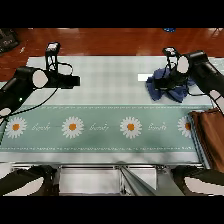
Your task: Fold the shirts.
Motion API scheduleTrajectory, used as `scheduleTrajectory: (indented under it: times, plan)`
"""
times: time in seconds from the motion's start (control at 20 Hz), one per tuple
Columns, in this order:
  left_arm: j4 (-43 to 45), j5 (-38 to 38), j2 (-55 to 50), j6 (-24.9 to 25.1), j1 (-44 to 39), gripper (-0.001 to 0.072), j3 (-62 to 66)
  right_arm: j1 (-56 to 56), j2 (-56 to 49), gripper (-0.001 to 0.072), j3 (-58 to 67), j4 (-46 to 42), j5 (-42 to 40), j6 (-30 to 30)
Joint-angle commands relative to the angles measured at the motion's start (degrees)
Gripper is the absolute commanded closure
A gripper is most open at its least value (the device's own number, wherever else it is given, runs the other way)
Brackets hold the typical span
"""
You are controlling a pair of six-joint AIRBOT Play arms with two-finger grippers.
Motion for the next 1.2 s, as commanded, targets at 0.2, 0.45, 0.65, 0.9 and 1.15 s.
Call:
scheduleTrajectory:
  times: [0.2, 0.45, 0.65, 0.9, 1.15]
  plan:
    - [0.02, 0.00, -0.02, 0.02, 0.07, 0.0687, 0.00, 0.04, 0.00, 0.0684, 0.00, 0.00, 0.02, 0.00]
    - [0.02, 0.00, -0.02, 0.00, 0.07, 0.0687, 0.00, 0.04, -0.02, 0.0684, 0.00, 0.04, -0.07, 0.04]
    - [0.02, 1.25, -0.02, 0.00, 0.07, 0.0687, 0.00, 0.04, -0.02, 0.0684, 0.00, -0.07, -7.06, 0.04]
    - [1.57, 17.88, -0.42, 0.24, 1.25, 0.0424, 0.00, -0.31, -0.57, 0.0292, 0.00, -15.96, -30.29, 5.77]
    - [2.73, 20.20, -1.27, -0.02, 8.44, 0.0198, 0.17, -12.72, -9.75, 0.0294, 4.39, -11.87, -33.20, 16.33]
